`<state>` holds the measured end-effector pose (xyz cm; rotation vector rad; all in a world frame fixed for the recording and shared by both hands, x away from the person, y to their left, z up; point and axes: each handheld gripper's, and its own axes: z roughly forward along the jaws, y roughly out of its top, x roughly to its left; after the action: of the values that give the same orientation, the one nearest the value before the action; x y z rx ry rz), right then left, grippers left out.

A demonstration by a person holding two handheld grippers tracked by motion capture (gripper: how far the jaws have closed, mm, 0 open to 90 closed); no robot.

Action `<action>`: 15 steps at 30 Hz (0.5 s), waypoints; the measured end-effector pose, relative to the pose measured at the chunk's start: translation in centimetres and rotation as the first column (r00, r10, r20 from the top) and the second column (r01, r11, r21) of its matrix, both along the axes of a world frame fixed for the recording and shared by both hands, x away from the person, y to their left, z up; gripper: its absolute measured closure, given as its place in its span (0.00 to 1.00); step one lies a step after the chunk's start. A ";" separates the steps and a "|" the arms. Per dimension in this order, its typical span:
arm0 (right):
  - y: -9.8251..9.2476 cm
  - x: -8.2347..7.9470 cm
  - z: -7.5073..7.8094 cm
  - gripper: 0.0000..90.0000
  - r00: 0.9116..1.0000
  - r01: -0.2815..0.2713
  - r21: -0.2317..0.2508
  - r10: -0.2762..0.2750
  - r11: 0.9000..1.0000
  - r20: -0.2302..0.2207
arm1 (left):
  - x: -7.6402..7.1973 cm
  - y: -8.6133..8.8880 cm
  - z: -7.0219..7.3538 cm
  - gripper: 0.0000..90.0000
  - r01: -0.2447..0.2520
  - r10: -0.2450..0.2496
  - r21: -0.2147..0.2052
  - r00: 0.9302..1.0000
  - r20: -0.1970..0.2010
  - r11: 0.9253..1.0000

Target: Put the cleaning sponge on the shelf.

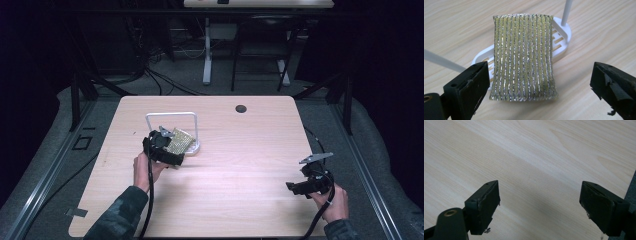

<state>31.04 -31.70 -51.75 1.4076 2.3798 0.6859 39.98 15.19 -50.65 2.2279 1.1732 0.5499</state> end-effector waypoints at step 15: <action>0.2 -0.1 0.1 0.18 1.000 0.003 0.002 -0.003 1.000 0.003 | -3.7 3.8 1.3 0.02 -0.028 0.028 -0.005 1.000 0.004 1.000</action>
<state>30.94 -31.49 -51.64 1.4096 2.3742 0.6890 36.24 19.03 -49.39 2.2086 1.2047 0.5617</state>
